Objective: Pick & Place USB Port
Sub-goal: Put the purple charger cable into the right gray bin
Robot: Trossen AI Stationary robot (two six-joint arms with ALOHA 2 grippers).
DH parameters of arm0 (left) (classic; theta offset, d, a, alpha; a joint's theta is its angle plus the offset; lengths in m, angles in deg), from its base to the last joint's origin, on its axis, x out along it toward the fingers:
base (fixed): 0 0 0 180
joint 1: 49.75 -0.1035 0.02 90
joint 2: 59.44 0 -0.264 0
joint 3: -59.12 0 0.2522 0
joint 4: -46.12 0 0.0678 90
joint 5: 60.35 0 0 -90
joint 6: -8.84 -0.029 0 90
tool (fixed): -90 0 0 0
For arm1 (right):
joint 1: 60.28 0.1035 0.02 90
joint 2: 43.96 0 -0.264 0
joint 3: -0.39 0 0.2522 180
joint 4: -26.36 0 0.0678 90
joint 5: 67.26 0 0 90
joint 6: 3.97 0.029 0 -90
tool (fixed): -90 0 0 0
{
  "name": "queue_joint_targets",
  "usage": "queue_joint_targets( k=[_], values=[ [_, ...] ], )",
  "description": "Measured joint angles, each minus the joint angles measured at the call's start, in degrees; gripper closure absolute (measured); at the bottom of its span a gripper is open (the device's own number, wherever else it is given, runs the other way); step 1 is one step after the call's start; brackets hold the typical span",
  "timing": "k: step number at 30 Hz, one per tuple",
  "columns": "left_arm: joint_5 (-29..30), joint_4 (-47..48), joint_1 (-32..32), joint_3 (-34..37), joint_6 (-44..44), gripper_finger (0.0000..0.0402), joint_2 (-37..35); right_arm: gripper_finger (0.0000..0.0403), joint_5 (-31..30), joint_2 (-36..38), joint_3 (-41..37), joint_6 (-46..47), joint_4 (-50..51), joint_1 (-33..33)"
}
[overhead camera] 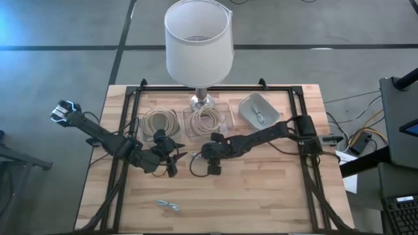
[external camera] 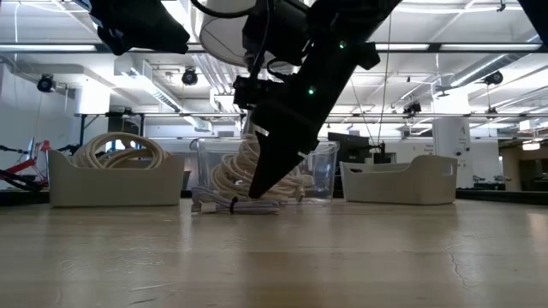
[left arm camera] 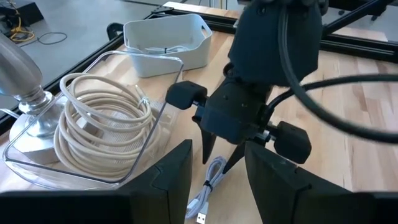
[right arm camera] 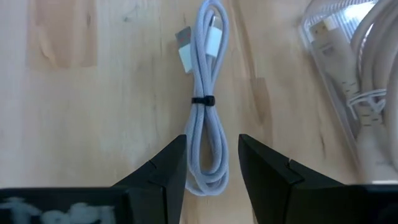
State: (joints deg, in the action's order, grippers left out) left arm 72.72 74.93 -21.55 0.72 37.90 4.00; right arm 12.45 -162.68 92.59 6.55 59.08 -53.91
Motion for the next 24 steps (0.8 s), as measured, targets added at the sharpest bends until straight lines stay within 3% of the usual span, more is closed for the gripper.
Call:
queue_joint_targets(
  k=[15, 24],
  values=[
    [0.04, -0.02, 0.0, 0.0, 0.1, 0.025, 0.0, 0.0269, 0.29, -2.51, -0.05, -0.02, -0.48, -0.58],
    [0.04, -0.02, 0.0, 0.0, -0.02, 0.025, 0.0, 0.0333, 0.77, -2.53, -0.04, -3.28, -0.55, -0.59]
  ],
)
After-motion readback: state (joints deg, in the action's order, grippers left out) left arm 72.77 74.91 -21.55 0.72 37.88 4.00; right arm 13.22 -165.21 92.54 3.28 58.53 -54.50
